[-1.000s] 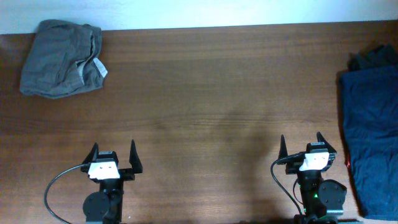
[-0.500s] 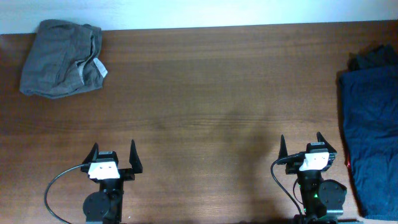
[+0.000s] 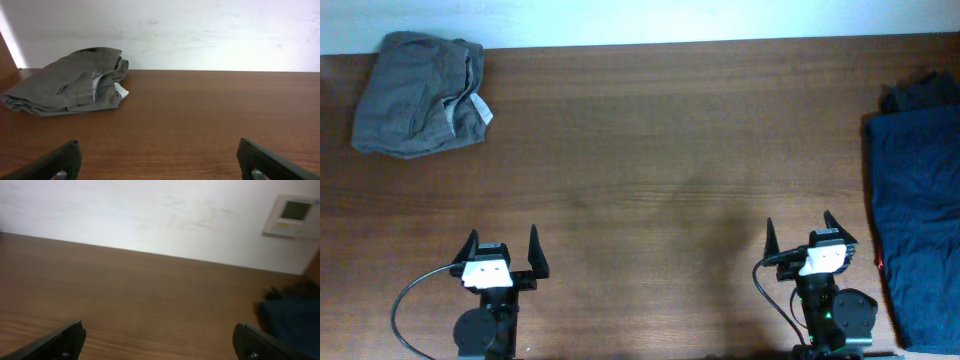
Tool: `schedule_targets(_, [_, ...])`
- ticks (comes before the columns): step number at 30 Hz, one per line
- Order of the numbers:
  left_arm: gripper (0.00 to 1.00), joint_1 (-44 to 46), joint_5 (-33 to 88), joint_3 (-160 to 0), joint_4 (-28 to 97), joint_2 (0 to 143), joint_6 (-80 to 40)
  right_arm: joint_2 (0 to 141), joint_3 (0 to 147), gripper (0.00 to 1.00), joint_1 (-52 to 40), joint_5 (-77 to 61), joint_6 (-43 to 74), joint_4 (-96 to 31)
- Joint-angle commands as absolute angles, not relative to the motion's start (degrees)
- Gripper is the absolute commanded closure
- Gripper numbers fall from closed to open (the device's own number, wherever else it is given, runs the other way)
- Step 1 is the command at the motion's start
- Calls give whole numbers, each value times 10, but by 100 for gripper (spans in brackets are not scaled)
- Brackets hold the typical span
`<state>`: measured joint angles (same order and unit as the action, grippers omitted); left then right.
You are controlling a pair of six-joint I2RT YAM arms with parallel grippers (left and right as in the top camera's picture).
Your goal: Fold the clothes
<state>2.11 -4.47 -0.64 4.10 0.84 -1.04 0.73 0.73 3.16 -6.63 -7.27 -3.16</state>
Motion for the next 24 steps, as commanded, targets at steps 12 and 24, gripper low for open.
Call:
schedule_targets(12, [1,18,-38,-5,44,3,1,3,3,1,26,-239,-18,55])
schedule_targets(24, [1,18,-38,-5,44,3,1,118,133,1,27,23,-61,47])
